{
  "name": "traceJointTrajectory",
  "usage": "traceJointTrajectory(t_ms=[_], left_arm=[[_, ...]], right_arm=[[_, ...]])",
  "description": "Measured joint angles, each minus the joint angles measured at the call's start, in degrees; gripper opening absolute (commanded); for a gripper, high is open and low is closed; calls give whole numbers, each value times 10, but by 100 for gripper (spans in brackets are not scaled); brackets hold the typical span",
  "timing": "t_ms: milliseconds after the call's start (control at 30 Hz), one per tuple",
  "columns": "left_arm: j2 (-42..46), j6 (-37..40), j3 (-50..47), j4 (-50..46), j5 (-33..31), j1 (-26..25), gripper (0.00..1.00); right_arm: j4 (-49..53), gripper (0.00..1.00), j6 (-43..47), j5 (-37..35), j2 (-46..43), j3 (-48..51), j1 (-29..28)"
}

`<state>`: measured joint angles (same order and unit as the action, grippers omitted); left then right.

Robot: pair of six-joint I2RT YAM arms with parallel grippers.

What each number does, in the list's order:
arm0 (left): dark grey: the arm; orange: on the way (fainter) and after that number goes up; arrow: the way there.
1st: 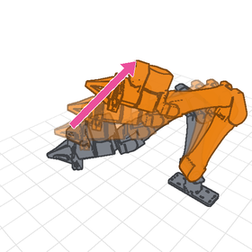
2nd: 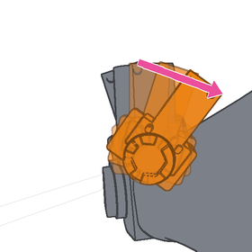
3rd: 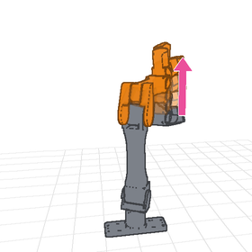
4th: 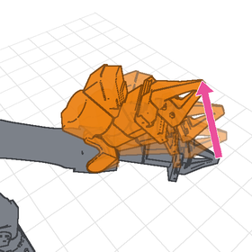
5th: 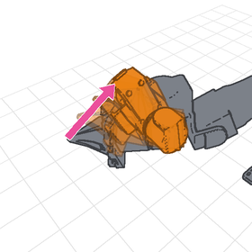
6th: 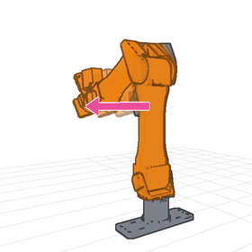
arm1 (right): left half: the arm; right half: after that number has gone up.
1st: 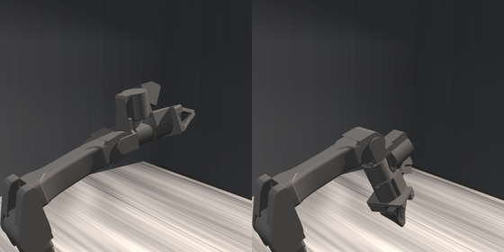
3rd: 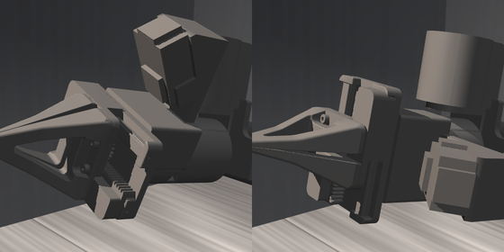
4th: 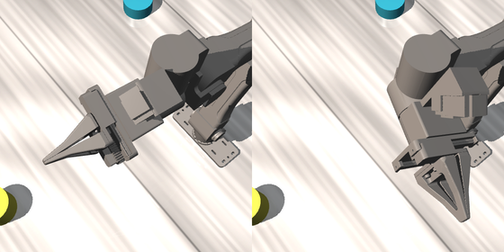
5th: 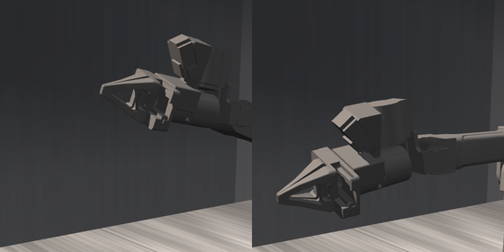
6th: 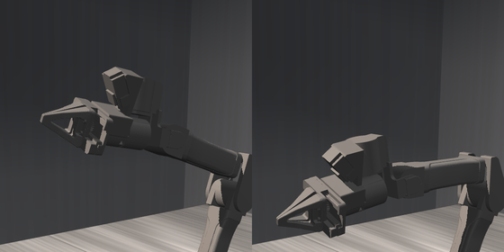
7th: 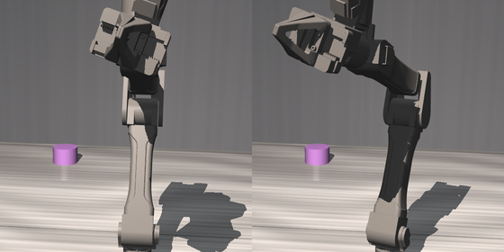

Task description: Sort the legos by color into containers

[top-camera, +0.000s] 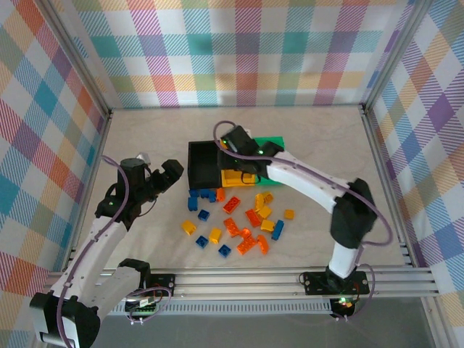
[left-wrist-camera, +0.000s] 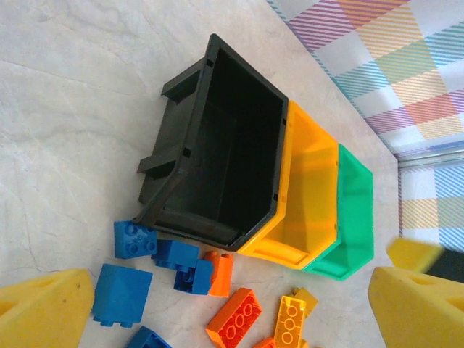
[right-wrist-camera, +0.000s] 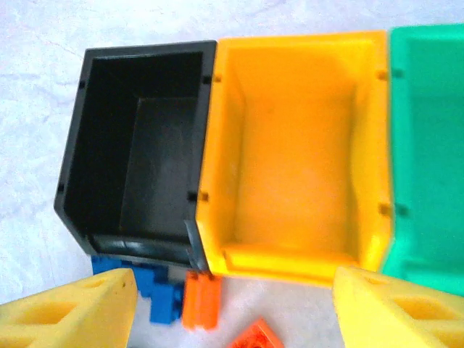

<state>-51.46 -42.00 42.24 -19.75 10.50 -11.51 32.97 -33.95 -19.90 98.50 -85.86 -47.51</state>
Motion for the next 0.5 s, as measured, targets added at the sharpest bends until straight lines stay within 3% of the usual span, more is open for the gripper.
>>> traceJointTrajectory(t_ms=[333,500], left_arm=[[19,-21,-28,8,1,0,96],[15,-24,-52,11,8,0,96]], right_arm=[[116,69,-26,74,-198,268,18],[180,67,-64,92,-236,332,2]])
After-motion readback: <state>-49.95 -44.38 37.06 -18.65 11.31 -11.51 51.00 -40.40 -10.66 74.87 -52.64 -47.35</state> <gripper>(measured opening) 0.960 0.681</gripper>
